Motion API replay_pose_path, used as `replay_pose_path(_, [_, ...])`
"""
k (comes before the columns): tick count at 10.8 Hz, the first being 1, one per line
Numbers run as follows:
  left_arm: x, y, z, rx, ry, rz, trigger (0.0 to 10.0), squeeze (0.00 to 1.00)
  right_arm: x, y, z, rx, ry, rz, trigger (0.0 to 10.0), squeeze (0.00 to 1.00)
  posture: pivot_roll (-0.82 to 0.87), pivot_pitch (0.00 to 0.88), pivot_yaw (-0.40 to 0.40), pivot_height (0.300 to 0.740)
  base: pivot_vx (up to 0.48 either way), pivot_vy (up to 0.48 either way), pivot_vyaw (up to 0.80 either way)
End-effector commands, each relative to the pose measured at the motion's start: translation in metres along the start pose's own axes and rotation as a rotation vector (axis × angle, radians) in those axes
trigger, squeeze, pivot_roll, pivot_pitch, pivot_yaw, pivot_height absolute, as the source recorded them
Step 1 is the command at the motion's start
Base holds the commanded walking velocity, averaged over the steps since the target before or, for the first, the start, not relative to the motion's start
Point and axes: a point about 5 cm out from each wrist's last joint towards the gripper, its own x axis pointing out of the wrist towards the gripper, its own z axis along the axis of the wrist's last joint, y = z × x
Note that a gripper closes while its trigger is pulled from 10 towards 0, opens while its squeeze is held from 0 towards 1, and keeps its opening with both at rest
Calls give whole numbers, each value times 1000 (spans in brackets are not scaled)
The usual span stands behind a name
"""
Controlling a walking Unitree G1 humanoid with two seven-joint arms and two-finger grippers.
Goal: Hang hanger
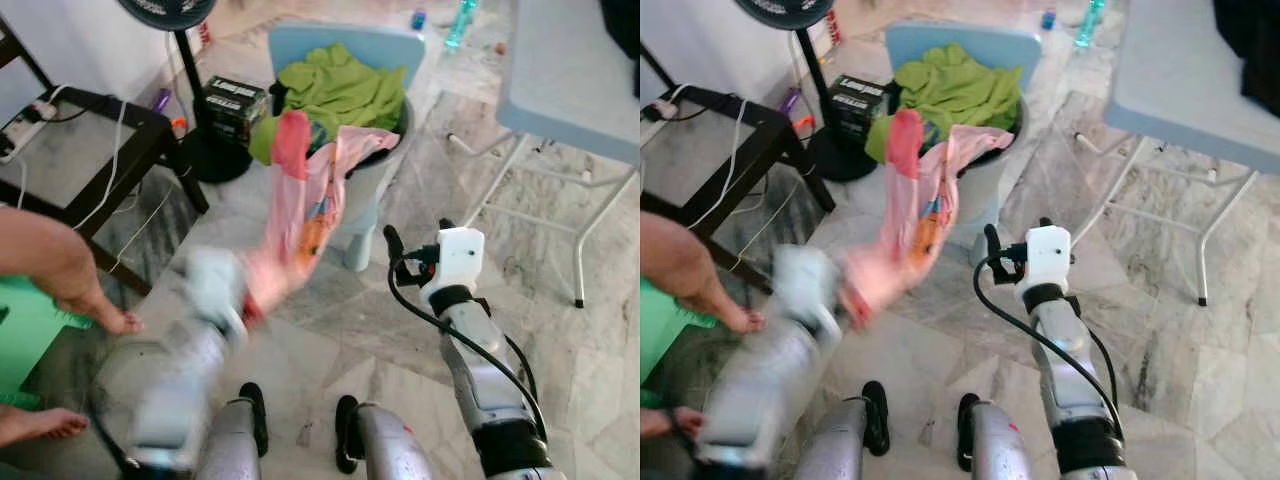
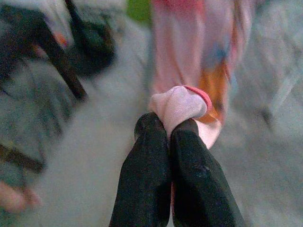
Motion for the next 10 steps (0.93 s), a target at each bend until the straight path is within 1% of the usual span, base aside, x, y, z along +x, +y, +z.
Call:
replay_pose_path(1, [-3,1,-2,-20,-1,16,10000,0,-5,-4,-5,11,21,-27,10000,0,-9,289,-35,740,0,0,0])
replay_pose_path(2, [0,0,9,-10,-49,5,10000,0,-6,-4,-7,16,28,-41,10000,0,-10,275,-27,740,0,0,-800])
replay_pose_path(3, [7,-2,20,-17,-106,-1,10000,0,-3,-4,-5,16,20,-50,10000,0,-16,268,-17,740,0,0,-800])
replay_pose_path(6, [15,-3,37,-61,-168,-2,10000,0,0,-7,-2,8,8,-56,10000,0,-24,260,-15,740,0,0,-638])
replay_pose_path(8, [17,-3,38,-81,-176,15,10000,0,0,-8,-2,4,4,-60,10000,0,-25,259,-15,740,0,0,0])
replay_pose_path(9, [20,-6,37,-104,-194,21,10000,0,0,-9,-1,14,-9,-74,10000,0,-28,245,-4,740,0,0,0])
replay_pose_path(10, [19,-4,32,-60,-216,25,10000,0,-1,-12,-1,19,-15,-101,10000,0,-31,231,17,740,0,0,0])
